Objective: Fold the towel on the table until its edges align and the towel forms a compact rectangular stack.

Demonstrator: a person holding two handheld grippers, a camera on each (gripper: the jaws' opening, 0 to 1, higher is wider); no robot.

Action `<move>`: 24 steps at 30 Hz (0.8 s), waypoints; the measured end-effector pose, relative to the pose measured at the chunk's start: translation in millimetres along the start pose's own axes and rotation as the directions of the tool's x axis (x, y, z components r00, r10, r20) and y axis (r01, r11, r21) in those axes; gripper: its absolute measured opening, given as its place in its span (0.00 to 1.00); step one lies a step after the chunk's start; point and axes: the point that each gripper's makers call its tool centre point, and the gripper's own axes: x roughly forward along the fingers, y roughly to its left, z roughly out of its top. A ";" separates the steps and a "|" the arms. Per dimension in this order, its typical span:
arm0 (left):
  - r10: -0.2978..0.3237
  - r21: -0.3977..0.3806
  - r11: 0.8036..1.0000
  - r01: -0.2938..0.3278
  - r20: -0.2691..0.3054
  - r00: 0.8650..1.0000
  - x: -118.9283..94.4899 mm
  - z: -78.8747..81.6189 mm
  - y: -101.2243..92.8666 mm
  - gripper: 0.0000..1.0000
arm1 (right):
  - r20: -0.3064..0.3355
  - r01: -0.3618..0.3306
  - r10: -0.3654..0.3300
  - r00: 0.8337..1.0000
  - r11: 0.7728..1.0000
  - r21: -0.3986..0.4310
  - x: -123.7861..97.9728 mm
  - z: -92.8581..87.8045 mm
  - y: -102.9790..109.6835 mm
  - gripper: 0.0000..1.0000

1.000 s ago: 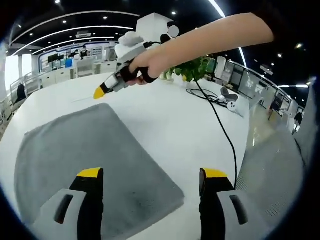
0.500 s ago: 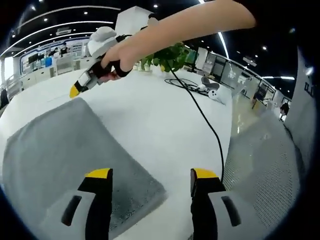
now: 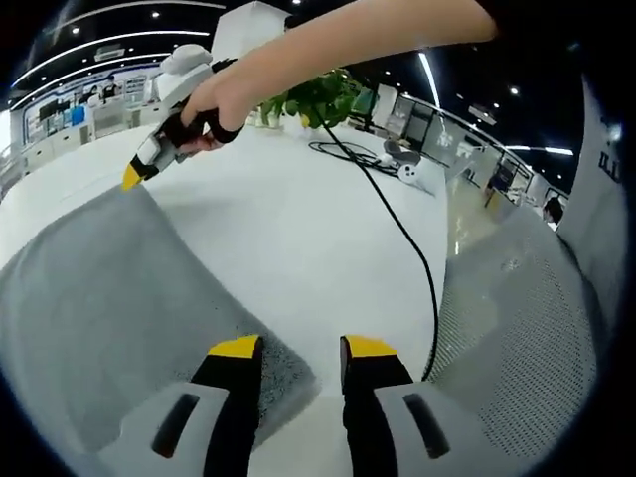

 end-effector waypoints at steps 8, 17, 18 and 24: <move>0.002 0.080 0.997 0.003 -0.059 0.998 -0.4 -7.5 -6.5 0.23 | -0.001 0.000 0.000 1.000 1.000 -0.026 5.9 -3.7 -0.9 0.22; 0.004 0.136 0.991 0.011 -0.111 0.994 7.9 -18.6 -11.3 0.21 | 0.002 -0.011 0.011 1.000 0.998 -0.056 15.8 0.7 -2.8 0.11; 0.012 0.135 0.991 0.003 -0.108 0.994 8.1 -18.9 -9.5 0.20 | 0.004 -0.008 0.009 1.000 0.998 -0.054 15.5 1.3 -3.2 0.11; 0.016 0.178 0.984 0.003 -0.107 0.994 8.7 -19.3 -6.8 0.17 | 0.025 -0.018 0.020 0.999 0.999 -0.048 15.8 -1.5 -3.8 0.09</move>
